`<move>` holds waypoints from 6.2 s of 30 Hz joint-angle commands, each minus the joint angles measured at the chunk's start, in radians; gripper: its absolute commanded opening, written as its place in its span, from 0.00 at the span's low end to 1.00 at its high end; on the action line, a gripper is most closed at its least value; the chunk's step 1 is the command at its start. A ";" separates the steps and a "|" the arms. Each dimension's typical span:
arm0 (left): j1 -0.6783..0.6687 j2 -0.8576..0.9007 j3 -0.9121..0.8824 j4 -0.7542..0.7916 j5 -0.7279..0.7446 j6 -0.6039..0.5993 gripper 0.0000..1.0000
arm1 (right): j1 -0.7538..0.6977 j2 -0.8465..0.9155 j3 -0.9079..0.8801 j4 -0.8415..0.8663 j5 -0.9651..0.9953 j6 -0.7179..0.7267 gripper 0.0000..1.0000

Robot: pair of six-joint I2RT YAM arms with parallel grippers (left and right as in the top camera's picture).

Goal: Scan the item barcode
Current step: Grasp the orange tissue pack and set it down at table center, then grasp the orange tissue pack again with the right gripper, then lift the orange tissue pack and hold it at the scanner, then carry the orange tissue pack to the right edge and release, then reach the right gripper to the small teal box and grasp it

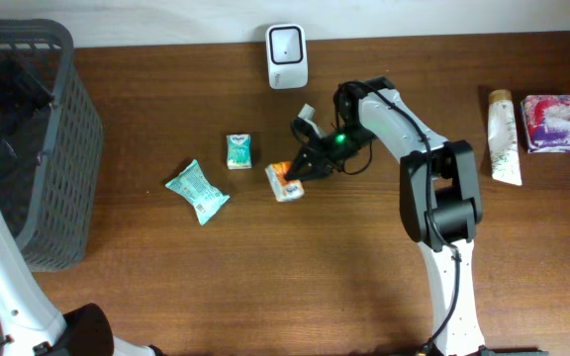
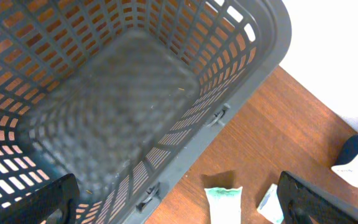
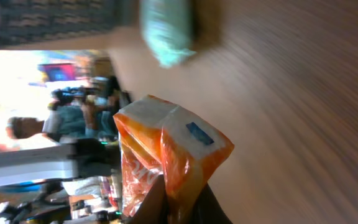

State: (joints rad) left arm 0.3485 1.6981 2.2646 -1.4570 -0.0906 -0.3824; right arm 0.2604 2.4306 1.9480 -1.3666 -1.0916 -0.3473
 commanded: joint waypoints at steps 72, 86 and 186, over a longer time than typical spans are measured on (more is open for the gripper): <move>0.003 0.000 0.007 0.000 -0.011 0.017 0.99 | -0.360 -0.230 -0.406 0.302 0.187 0.226 0.38; 0.003 0.000 0.007 0.000 -0.011 0.017 0.99 | -0.162 -0.230 -0.484 0.449 0.475 0.304 0.38; 0.003 0.000 0.007 -0.003 -0.011 0.017 0.99 | -0.320 -0.393 -0.078 0.555 0.955 0.383 0.72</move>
State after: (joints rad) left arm 0.3485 1.6981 2.2646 -1.4609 -0.0937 -0.3820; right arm -0.1898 2.1315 1.8565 -0.8085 -0.0025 0.0277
